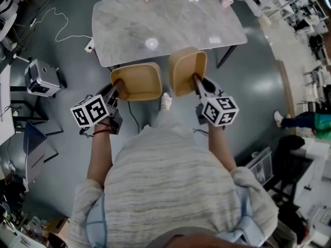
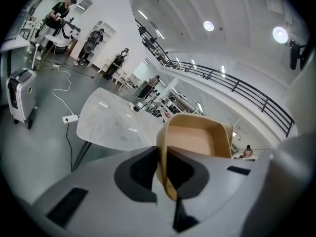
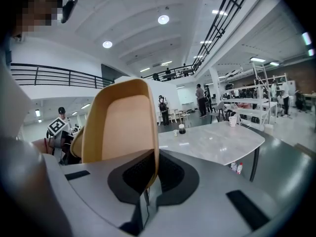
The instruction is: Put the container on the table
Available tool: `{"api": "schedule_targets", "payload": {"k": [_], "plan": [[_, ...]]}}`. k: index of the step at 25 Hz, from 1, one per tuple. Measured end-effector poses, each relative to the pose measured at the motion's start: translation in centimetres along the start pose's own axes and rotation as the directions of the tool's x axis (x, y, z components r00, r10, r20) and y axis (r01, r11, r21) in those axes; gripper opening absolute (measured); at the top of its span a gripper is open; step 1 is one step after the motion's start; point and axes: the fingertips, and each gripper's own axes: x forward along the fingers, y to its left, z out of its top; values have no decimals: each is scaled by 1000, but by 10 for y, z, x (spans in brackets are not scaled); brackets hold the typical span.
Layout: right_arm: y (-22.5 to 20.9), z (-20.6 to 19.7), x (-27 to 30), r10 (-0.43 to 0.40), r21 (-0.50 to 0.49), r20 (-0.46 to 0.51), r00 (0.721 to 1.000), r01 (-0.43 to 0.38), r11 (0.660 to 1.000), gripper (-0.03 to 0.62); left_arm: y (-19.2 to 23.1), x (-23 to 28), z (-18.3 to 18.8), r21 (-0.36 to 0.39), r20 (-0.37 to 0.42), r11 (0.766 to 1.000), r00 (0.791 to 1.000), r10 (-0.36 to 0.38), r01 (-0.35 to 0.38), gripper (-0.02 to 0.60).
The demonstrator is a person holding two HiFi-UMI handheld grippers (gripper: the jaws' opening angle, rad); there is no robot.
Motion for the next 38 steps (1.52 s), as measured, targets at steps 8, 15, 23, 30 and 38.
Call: {"api": "schedule_targets", "payload": {"k": [8, 15, 23, 30, 38], "plan": [[-33, 25, 68, 34, -12, -13, 999, -34, 999, 6, 21, 47, 43, -14, 13, 999, 999, 34, -33, 31], [-78, 51, 116, 44, -3, -23, 999, -44, 999, 6, 24, 104, 77, -33, 8, 998, 999, 48, -48, 31], [-123, 82, 164, 74, -2, -33, 997, -74, 997, 6, 19, 158, 117, -38, 23, 996, 996, 80, -79, 31], [-167, 117, 200, 103, -31, -35, 994, -104, 994, 6, 11, 205, 152, -36, 60, 994, 992, 108, -106, 31], [-197, 133, 235, 143, -43, -56, 988, -146, 988, 6, 12, 247, 162, -59, 52, 988, 988, 144, -141, 31]]}}
